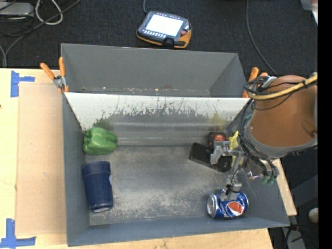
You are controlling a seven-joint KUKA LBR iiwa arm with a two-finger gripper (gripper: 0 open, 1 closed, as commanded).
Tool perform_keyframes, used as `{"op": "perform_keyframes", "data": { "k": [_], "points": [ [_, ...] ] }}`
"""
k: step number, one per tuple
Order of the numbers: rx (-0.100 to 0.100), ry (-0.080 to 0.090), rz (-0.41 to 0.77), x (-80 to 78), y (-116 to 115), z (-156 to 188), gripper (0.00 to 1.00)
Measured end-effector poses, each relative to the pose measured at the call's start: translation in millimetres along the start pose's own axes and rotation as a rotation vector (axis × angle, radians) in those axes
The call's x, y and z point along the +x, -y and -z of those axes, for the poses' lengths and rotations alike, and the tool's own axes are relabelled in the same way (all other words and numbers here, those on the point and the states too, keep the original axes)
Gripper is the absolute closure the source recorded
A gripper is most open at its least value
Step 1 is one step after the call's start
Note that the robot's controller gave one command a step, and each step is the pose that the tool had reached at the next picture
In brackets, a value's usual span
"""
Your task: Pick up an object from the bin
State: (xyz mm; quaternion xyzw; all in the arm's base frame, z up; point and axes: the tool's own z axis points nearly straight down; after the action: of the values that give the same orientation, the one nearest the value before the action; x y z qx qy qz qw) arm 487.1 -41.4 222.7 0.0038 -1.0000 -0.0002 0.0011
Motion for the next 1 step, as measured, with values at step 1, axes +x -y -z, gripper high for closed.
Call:
{"op": "perform_keyframes", "data": {
  "k": [1],
  "points": [
    [0.000, 0.000, 0.000, 0.0, 0.0, 0.0, 0.00]
  ]
}}
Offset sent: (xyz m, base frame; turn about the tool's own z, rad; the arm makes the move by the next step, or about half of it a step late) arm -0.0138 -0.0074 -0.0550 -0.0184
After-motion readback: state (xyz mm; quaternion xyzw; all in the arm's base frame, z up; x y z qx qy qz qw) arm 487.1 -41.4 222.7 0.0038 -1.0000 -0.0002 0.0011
